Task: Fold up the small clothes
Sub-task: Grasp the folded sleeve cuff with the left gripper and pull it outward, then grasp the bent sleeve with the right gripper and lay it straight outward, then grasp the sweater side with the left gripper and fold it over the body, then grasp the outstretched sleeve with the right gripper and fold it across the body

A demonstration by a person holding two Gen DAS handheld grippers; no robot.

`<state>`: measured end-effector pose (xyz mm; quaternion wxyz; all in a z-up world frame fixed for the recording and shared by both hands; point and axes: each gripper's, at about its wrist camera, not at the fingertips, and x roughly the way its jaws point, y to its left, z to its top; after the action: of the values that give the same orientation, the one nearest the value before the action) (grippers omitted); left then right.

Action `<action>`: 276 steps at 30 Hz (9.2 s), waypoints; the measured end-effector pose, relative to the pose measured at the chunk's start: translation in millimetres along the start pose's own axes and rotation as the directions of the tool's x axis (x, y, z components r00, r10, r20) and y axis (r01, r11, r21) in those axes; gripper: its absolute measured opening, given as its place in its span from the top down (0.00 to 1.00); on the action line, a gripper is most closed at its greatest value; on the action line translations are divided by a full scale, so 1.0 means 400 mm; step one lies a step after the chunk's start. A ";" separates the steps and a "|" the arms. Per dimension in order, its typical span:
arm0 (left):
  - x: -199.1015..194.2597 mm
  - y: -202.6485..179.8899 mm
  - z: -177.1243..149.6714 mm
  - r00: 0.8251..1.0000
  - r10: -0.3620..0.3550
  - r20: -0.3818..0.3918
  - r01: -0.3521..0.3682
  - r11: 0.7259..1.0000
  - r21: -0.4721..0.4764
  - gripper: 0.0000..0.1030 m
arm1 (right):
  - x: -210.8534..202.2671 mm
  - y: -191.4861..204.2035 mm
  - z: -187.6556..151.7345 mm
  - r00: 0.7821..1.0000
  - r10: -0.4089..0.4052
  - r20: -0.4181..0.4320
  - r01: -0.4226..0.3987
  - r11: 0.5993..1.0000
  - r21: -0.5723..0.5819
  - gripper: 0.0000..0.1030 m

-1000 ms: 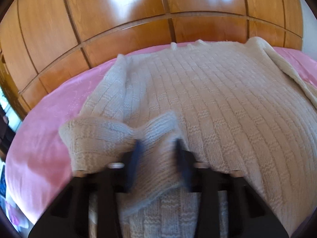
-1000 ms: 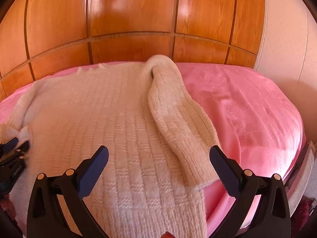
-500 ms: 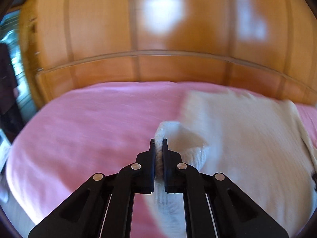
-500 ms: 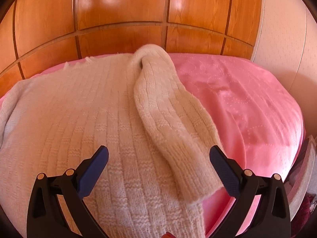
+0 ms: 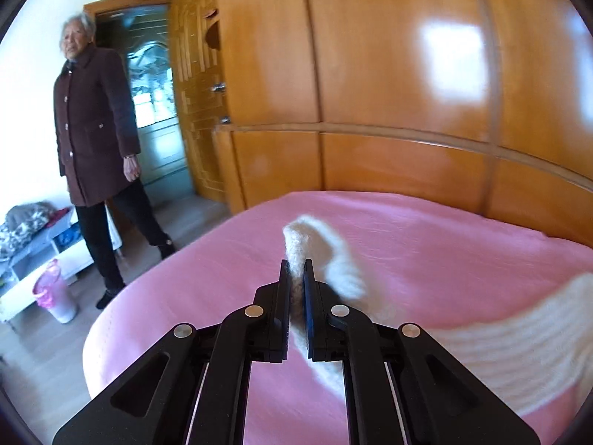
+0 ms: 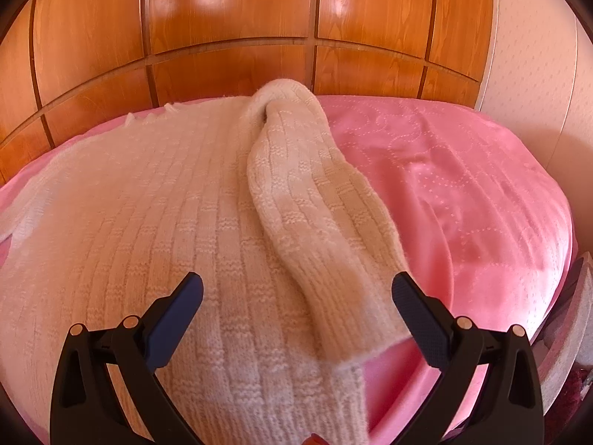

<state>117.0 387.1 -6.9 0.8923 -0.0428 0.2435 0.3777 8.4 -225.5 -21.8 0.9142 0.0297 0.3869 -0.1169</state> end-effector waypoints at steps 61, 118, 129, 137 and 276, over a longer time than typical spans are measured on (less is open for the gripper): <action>-0.399 -0.557 -0.379 0.599 -0.700 -0.388 0.772 0.634 0.046 0.04 | 0.385 -0.611 0.436 0.874 -0.470 -0.122 0.482 0.871 0.096 0.55; 0.087 0.016 -0.134 0.899 -0.342 -0.273 0.161 0.839 -0.519 0.94 | 0.186 0.018 0.123 0.999 0.020 -0.042 -0.025 0.991 -0.128 0.02; -0.042 -0.143 0.117 0.911 -0.405 -0.081 0.338 0.843 -0.419 0.94 | 0.184 0.021 0.119 0.999 0.012 -0.032 -0.016 0.992 -0.127 0.02; -0.195 -0.481 0.136 0.825 -0.562 -0.054 0.543 0.816 -0.197 0.94 | 0.182 0.016 0.114 0.999 0.018 -0.027 -0.021 0.993 -0.113 0.02; -0.211 -0.641 -0.293 0.649 -0.695 -0.309 0.676 0.713 -0.184 0.04 | 0.256 0.405 0.392 0.696 0.716 -0.049 -0.717 0.690 -0.099 0.13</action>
<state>197.7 119.2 -98.1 0.9075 -0.2225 0.3564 0.0043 225.7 -110.7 8.8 0.8863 0.1278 0.3536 0.2704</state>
